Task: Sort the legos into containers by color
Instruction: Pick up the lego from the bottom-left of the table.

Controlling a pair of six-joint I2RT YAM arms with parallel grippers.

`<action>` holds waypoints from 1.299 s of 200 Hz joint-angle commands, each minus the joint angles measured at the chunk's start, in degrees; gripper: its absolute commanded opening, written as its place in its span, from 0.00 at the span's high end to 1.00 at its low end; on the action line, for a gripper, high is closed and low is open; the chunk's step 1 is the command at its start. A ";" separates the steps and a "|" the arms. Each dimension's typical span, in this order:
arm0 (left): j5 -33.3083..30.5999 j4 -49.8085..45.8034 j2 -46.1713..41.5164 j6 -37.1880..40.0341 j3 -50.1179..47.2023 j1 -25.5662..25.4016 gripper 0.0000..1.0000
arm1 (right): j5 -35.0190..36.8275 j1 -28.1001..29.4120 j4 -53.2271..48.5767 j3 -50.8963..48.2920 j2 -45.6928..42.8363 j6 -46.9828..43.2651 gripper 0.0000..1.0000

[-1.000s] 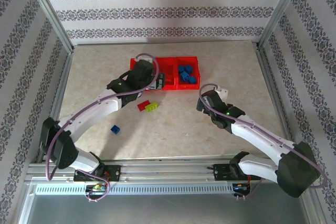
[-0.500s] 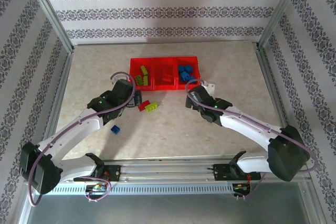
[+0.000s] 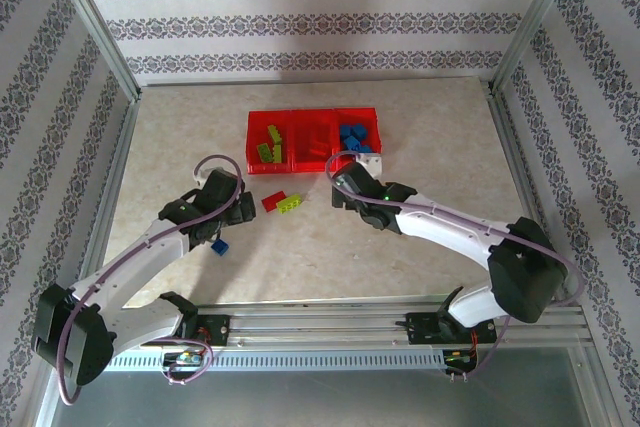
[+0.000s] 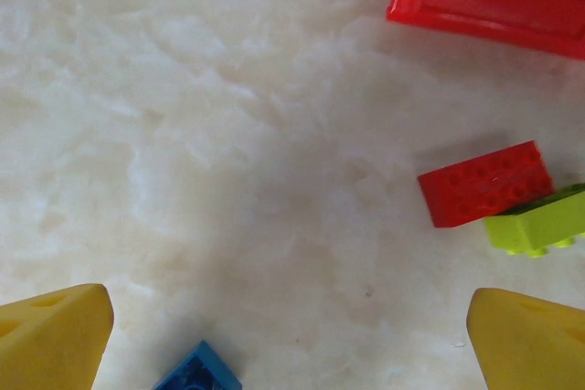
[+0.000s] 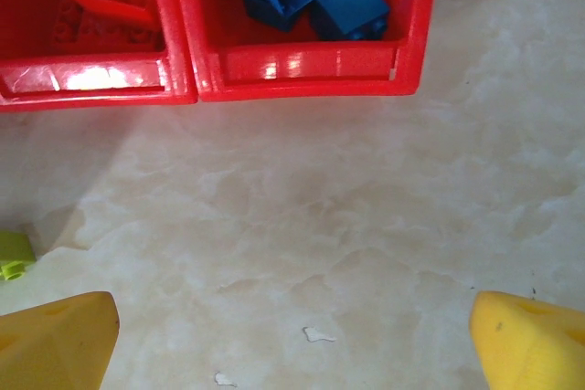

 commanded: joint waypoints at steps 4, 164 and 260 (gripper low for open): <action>2.18 -3.78 -0.20 -3.22 -2.35 1.17 0.00 | 0.30 0.97 -1.24 2.03 1.37 -0.44 0.02; 0.48 -2.27 -2.04 -17.87 -13.44 1.68 0.18 | -0.20 1.15 -1.45 1.36 2.41 0.19 0.02; 0.95 -1.86 2.42 -17.63 -13.54 2.85 0.21 | -0.14 1.06 -1.68 1.00 2.37 0.57 0.02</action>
